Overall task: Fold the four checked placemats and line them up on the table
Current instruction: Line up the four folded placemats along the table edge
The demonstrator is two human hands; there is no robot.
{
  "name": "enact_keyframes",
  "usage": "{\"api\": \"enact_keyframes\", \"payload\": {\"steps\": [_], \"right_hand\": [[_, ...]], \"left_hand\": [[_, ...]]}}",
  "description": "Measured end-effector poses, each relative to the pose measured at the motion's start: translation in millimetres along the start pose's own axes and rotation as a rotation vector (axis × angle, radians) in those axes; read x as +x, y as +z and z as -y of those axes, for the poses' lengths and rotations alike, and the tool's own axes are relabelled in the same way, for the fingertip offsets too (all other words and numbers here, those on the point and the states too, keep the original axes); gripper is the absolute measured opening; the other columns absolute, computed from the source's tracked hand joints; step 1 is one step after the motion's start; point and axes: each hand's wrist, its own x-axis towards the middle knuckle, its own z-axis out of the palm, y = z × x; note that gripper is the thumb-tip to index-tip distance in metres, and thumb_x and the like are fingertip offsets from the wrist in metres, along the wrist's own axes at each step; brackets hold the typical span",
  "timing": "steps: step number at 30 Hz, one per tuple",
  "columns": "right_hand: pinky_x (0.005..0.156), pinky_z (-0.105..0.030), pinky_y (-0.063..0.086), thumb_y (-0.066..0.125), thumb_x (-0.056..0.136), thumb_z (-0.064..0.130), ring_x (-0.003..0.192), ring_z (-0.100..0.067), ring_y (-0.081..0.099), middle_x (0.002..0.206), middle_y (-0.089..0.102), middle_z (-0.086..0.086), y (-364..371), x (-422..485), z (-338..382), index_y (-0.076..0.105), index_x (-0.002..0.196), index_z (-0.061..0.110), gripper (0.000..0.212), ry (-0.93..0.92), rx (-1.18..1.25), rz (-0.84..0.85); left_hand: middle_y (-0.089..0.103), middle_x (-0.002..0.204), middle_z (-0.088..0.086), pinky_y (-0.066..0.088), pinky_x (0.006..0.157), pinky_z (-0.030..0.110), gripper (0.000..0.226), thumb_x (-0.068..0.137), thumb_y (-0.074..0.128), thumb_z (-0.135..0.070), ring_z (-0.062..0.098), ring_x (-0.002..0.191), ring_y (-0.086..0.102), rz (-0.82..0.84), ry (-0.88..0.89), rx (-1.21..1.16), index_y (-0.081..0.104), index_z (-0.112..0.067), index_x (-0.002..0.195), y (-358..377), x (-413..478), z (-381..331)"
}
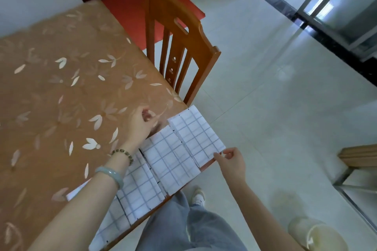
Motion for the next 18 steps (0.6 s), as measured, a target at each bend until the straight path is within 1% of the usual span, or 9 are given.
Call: {"api": "enact_keyframes", "payload": {"steps": [2, 3, 5, 7, 9, 12, 14, 16, 18], "right_hand": [[0.059, -0.023, 0.043, 0.069, 0.079, 0.019, 0.069, -0.013, 0.055, 0.079, 0.055, 0.0, 2, -9, 11, 0.056, 0.094, 0.016, 0.02, -0.161, -0.042, 0.062], [0.061, -0.026, 0.048, 0.068, 0.079, 0.018, 0.07, -0.014, 0.058, 0.081, 0.055, 0.001, 7, -14, 17, 0.056, 0.095, 0.018, 0.02, -0.226, -0.05, 0.12], [0.069, -0.032, 0.053, 0.068, 0.079, 0.02, 0.074, -0.015, 0.058, 0.085, 0.054, 0.002, 21, -24, 24, 0.056, 0.097, 0.02, 0.021, -0.348, -0.102, 0.252], [0.069, -0.02, 0.045, 0.068, 0.081, 0.02, 0.077, -0.012, 0.052, 0.092, 0.053, 0.002, 38, -36, 25, 0.056, 0.101, 0.019, 0.023, -0.491, -0.211, 0.355], [0.072, -0.015, 0.042, 0.067, 0.082, 0.02, 0.084, -0.01, 0.05, 0.099, 0.05, 0.003, 54, -52, 23, 0.057, 0.107, 0.018, 0.027, -0.617, -0.293, 0.457], [0.092, -0.022, 0.04, 0.064, 0.086, 0.02, 0.108, -0.015, 0.047, 0.116, 0.048, -0.001, 76, -75, 13, 0.056, 0.118, 0.016, 0.033, -0.833, -0.447, 0.621], [0.103, -0.034, 0.037, 0.062, 0.085, 0.022, 0.122, -0.027, 0.043, 0.13, 0.048, -0.012, 89, -90, 5, 0.056, 0.123, 0.012, 0.04, -1.017, -0.589, 0.691], [0.1, -0.051, 0.038, 0.063, 0.078, 0.028, 0.124, -0.042, 0.045, 0.135, 0.047, -0.025, 104, -102, -7, 0.057, 0.124, 0.01, 0.049, -1.199, -0.753, 0.704], [0.095, -0.058, 0.04, 0.061, 0.073, 0.036, 0.123, -0.047, 0.047, 0.136, 0.047, -0.027, 116, -106, -14, 0.057, 0.126, 0.012, 0.058, -1.297, -0.944, 0.732]], "left_hand": [[0.059, 0.114, 0.003, 0.048, 0.085, 0.03, 0.044, 0.08, 0.075, -0.028, 0.018, 0.102, 0.059, -0.082, -0.034, -0.052, 0.056, -0.016, 0.118, -20, -20, 17], [0.057, 0.118, 0.003, 0.048, 0.086, 0.029, 0.044, 0.081, 0.075, -0.028, 0.017, 0.104, 0.058, -0.107, -0.056, -0.06, 0.056, -0.015, 0.12, -29, -32, 25], [0.056, 0.121, 0.004, 0.044, 0.082, 0.021, 0.044, 0.084, 0.073, -0.026, 0.014, 0.104, 0.056, -0.135, -0.105, -0.074, 0.055, -0.013, 0.123, -42, -58, 40], [0.058, 0.118, 0.005, 0.042, 0.079, 0.017, 0.042, 0.085, 0.072, -0.026, 0.015, 0.105, 0.057, -0.161, -0.125, -0.088, 0.055, -0.012, 0.121, -52, -86, 56], [0.056, 0.118, 0.004, 0.042, 0.084, 0.022, 0.04, 0.086, 0.071, -0.026, 0.015, 0.109, 0.055, -0.201, -0.137, -0.071, 0.056, -0.014, 0.12, -61, -115, 68], [0.051, 0.125, 0.004, 0.04, 0.099, 0.034, 0.039, 0.089, 0.066, -0.027, 0.02, 0.121, 0.046, -0.322, -0.202, 0.014, 0.055, -0.014, 0.124, -77, -158, 89], [0.049, 0.134, 0.008, 0.034, 0.107, 0.04, 0.043, 0.091, 0.062, -0.027, 0.026, 0.128, 0.04, -0.394, -0.232, 0.168, 0.052, -0.011, 0.129, -84, -188, 103], [0.04, 0.146, 0.011, 0.026, 0.112, 0.044, 0.052, 0.092, 0.059, -0.033, 0.03, 0.137, 0.03, -0.39, -0.247, 0.359, 0.045, -0.012, 0.138, -85, -216, 121], [0.027, 0.154, 0.011, 0.02, 0.114, 0.046, 0.059, 0.092, 0.055, -0.042, 0.03, 0.143, 0.021, -0.334, -0.256, 0.476, 0.037, -0.019, 0.144, -78, -239, 138]]}}
